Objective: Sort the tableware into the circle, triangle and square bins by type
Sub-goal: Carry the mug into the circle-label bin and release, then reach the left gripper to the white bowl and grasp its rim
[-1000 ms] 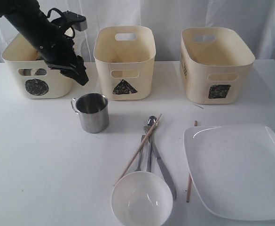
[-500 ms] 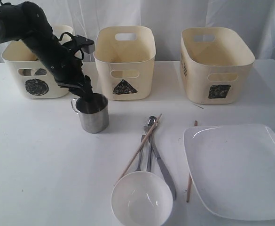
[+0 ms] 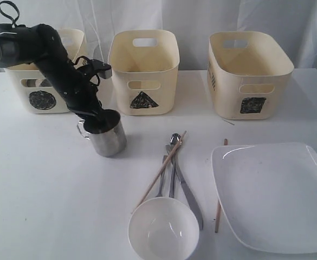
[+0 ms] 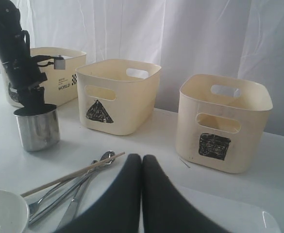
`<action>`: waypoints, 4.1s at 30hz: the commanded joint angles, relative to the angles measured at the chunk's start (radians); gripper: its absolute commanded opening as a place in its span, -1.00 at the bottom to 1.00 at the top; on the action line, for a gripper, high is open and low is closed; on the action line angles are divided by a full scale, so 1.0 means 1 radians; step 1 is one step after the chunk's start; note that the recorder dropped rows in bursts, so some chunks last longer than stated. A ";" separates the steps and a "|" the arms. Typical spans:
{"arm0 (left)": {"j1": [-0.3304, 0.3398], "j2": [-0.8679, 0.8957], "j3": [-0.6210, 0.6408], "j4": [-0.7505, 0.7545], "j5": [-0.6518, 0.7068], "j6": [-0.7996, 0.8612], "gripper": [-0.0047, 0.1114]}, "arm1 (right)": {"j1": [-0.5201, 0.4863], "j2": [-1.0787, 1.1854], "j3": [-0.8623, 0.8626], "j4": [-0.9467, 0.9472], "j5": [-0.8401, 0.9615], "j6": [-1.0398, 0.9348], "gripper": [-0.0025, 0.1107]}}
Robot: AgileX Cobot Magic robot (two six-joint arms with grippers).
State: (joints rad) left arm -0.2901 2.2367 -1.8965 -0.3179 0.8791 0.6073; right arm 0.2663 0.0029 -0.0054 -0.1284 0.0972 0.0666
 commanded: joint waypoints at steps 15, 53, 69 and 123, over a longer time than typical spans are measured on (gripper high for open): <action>0.025 -0.397 -0.002 0.565 -0.228 -0.274 -0.92 | -0.006 -0.003 0.005 0.002 -0.009 -0.003 -0.96; 0.077 -0.384 -0.001 -0.006 0.053 -0.242 -0.03 | -0.006 -0.003 0.005 0.002 -0.009 -0.003 -0.96; -0.254 -0.376 0.259 0.057 0.258 -0.297 -0.03 | -0.006 -0.003 0.005 0.002 -0.009 -0.003 -0.96; -0.400 -0.344 0.628 -0.185 -0.110 -0.095 -0.03 | -0.006 -0.003 0.005 0.002 -0.009 -0.003 -0.96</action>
State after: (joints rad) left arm -0.6858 1.8957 -1.2948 -0.4731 0.7860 0.4955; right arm 0.2663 0.0029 -0.0054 -0.1284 0.0972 0.0666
